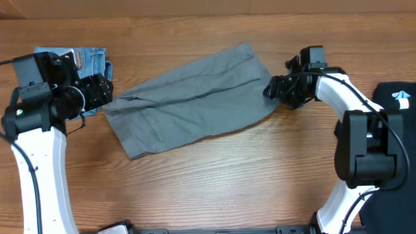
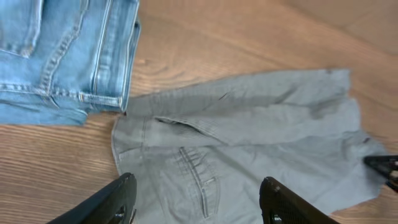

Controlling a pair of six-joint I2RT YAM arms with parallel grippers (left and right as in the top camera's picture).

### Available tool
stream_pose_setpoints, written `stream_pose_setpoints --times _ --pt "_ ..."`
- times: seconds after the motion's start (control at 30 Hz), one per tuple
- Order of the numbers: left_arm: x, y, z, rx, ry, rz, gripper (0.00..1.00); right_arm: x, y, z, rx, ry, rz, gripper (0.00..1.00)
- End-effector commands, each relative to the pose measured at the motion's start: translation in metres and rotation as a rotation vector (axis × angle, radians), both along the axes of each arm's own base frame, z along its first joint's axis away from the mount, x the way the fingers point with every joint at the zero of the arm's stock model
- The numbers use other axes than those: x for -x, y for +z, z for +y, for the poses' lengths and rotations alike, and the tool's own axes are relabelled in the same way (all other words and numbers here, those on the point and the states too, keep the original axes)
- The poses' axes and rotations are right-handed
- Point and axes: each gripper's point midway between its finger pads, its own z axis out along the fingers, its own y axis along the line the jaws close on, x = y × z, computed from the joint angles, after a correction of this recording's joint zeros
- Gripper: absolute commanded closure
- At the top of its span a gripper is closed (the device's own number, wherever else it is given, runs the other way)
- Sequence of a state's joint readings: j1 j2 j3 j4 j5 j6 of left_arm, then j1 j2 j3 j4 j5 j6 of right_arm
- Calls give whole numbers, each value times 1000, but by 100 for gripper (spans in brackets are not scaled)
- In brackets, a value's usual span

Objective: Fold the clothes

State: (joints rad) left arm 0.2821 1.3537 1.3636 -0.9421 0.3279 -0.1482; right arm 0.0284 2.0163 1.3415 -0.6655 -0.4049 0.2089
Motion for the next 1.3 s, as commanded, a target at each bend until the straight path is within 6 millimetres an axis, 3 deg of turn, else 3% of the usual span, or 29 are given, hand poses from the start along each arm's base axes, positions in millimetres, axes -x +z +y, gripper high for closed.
stream_pose_setpoints --times 0.0,0.07,0.1,0.13,0.23,0.37,0.4,0.47,0.5,0.57,0.63,0.7,0.8,0.87,0.93,1.1,1.2,1.27 --pt "10 19 -5 -19 -35 -47 32 9 -3 7 -21 11 34 85" --pt "14 20 -6 -17 -34 -42 32 25 -16 -16 93 -140 161 96" --pt "16 20 -6 -16 -35 -39 33 36 -20 -27 148 -208 224 96" --pt "18 19 -7 -14 -35 -31 33 60 -24 -40 220 -278 335 96" --pt "20 17 -8 -9 -35 -16 33 113 -19 -39 281 -249 543 96" --pt "20 17 -8 -8 -35 -16 34 156 -1 -31 378 -165 674 96" --pt "21 17 -8 -9 -35 -16 34 157 2 -32 408 -162 664 96" --pt "21 17 -8 -9 -35 -16 33 151 10 -43 506 -226 602 83" --pt "21 17 -8 -9 -35 -16 33 140 14 -53 556 -282 537 54" --pt "21 17 -8 -9 -35 -15 33 117 25 -72 569 -374 421 36" --pt "22 16 -8 -7 -35 -11 31 103 31 -82 524 -419 363 29" --pt "22 15 -8 -7 -35 -8 31 91 35 -86 438 -409 322 29" --pt "22 15 -8 -7 -35 -8 30 70 40 -65 202 -227 232 30" --pt "22 15 -8 -6 -35 -8 30 61 44 -61 107 -219 199 41" --pt "22 15 -8 -6 -35 -8 30 56 55 -39 -31 -102 140 58" --pt "24 14 -9 -3 -35 4 30 92 48 -22 -51 -83 294 71" --pt "25 13 -9 -2 -35 6 30 109 20 -21 -14 -146 359 66" --pt "25 13 -9 -2 -35 7 30 106 9 -16 -42 -146 325 61"
